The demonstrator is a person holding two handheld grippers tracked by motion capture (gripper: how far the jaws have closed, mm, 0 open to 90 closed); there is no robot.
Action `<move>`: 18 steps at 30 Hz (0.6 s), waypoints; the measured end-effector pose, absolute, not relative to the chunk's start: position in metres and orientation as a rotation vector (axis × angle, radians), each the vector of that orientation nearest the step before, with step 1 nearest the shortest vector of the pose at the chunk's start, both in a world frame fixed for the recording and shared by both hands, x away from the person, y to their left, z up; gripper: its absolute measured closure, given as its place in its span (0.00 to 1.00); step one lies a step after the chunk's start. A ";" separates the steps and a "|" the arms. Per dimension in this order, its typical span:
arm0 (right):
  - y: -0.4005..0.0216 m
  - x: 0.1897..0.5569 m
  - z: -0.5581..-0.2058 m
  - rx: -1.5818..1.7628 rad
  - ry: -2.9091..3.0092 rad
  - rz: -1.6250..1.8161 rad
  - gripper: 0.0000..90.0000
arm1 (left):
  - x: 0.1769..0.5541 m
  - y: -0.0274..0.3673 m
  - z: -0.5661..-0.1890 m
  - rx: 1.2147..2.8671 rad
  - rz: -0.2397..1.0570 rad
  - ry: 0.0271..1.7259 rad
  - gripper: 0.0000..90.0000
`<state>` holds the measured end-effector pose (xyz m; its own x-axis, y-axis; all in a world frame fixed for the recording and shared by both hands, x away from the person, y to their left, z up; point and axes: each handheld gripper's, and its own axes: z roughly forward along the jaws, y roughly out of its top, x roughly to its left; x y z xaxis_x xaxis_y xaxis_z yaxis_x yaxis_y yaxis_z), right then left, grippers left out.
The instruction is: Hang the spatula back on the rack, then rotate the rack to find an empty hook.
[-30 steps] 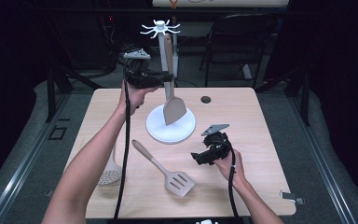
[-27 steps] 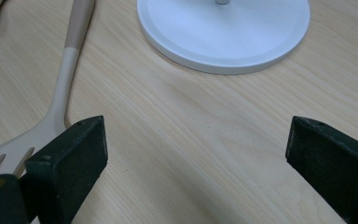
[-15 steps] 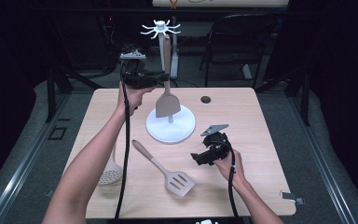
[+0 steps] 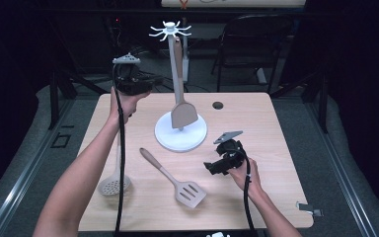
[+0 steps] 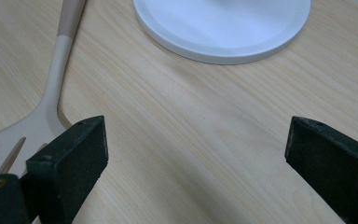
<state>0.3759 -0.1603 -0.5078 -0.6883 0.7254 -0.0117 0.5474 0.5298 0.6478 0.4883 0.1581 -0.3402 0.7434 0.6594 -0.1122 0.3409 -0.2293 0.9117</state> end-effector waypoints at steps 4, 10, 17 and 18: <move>-0.160 0.376 -0.506 1.062 2.500 0.901 0.06 | 0.486 0.155 -0.329 1.849 0.388 0.757 0.95; -0.160 0.376 -0.506 1.060 2.504 0.901 0.06 | 0.484 0.150 -0.313 1.853 0.430 0.739 0.99; -0.163 0.377 -0.506 1.055 2.513 0.893 0.06 | 0.484 0.147 -0.292 1.839 0.456 0.717 1.00; -0.163 0.377 -0.507 1.065 2.511 0.894 0.06 | 0.484 0.146 -0.290 1.840 0.457 0.712 1.00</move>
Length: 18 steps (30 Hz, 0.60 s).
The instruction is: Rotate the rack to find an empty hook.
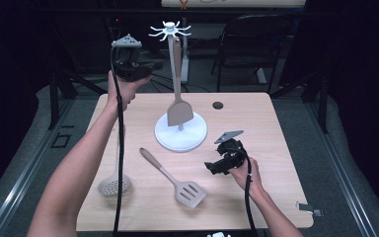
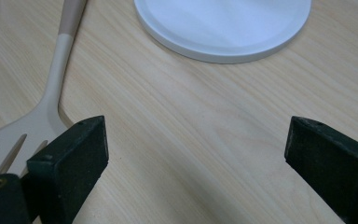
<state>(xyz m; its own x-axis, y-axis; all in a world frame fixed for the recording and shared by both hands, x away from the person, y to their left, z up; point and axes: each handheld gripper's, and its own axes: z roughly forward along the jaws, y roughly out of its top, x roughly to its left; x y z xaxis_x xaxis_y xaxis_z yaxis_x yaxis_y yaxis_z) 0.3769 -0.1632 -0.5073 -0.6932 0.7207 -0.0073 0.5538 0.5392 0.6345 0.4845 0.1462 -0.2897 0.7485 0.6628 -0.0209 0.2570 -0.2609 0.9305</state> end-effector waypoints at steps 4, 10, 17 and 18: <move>-0.163 0.377 -0.507 1.068 2.514 0.890 0.06 | 0.485 0.144 -0.282 1.837 0.466 0.700 1.00; -0.161 0.377 -0.508 1.060 2.527 0.871 0.07 | 0.484 0.142 -0.269 1.813 0.466 0.674 1.00; -0.162 0.377 -0.509 1.071 2.518 0.882 0.07 | 0.481 0.141 -0.257 1.790 0.465 0.646 1.00; -0.162 0.377 -0.510 1.071 2.516 0.885 0.07 | 0.481 0.140 -0.256 1.785 0.465 0.642 1.00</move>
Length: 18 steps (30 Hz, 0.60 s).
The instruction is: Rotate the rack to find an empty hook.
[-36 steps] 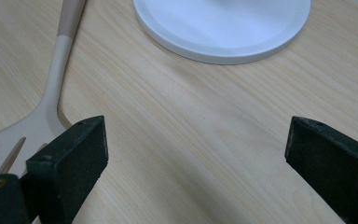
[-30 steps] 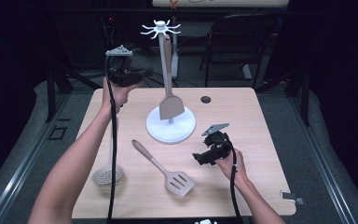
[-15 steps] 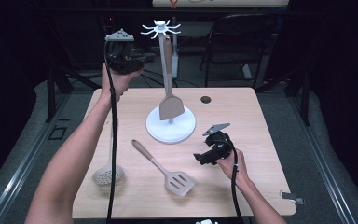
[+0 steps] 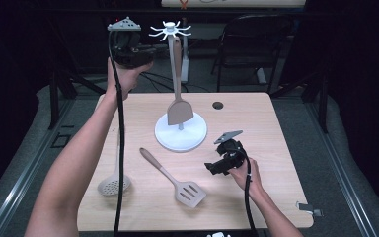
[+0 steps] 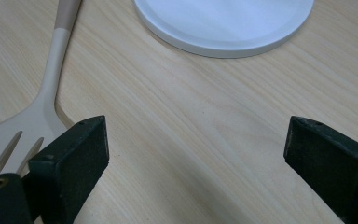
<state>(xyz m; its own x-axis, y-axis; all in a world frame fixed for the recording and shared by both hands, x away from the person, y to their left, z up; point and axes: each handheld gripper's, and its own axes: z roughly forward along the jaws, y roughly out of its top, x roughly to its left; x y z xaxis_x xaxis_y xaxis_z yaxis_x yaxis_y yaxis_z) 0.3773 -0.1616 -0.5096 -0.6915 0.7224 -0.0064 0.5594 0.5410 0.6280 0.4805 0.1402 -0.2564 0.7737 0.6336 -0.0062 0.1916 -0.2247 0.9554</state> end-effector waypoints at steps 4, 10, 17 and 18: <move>-0.161 0.377 -0.510 1.068 2.517 0.883 0.07 | 0.478 0.138 -0.254 1.783 0.473 0.628 1.00; -0.162 0.377 -0.509 1.069 2.513 0.885 0.07 | 0.480 0.140 -0.253 1.765 0.480 0.643 1.00; -0.161 0.378 -0.510 1.066 2.523 0.882 0.07 | 0.473 0.134 -0.250 1.783 0.499 0.602 1.00; -0.161 0.378 -0.510 1.067 2.517 0.879 0.07 | 0.474 0.134 -0.249 1.776 0.498 0.607 1.00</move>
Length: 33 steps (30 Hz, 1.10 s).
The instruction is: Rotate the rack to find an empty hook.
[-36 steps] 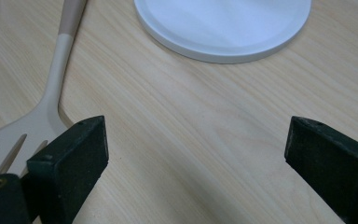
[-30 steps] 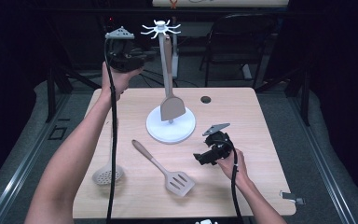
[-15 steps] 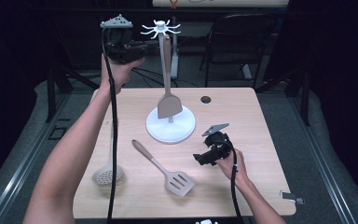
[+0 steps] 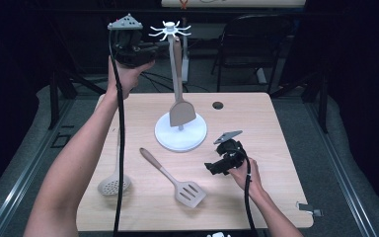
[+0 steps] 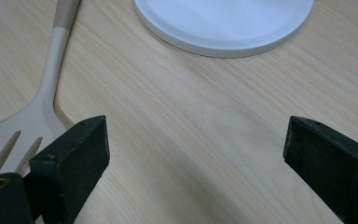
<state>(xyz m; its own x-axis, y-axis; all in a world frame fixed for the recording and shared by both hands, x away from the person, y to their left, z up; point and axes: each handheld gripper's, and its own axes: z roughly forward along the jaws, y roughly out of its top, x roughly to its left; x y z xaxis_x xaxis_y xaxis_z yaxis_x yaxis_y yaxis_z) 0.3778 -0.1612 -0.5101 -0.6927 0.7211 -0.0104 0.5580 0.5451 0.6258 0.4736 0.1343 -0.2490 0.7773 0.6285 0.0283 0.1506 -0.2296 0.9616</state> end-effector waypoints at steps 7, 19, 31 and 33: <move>-0.161 0.377 -0.510 1.067 2.507 0.884 0.07 | 0.478 0.142 -0.249 1.741 0.519 0.664 1.00; -0.161 0.377 -0.509 1.057 2.512 0.865 0.08 | 0.485 0.147 -0.250 1.721 0.553 0.726 1.00; -0.161 0.377 -0.509 1.053 2.521 0.870 0.08 | 0.491 0.149 -0.252 1.712 0.564 0.762 1.00; -0.161 0.377 -0.509 1.052 2.522 0.870 0.08 | 0.491 0.150 -0.252 1.708 0.564 0.767 1.00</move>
<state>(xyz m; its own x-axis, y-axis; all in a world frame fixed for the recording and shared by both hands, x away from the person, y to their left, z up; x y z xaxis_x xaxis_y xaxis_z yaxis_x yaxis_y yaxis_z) 0.3772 -0.1612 -0.5090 -0.6987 0.7151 -0.0194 0.5512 0.5554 0.6227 0.4914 0.1496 -0.2517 0.6737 0.7388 -0.0172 0.2038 -0.1633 0.9653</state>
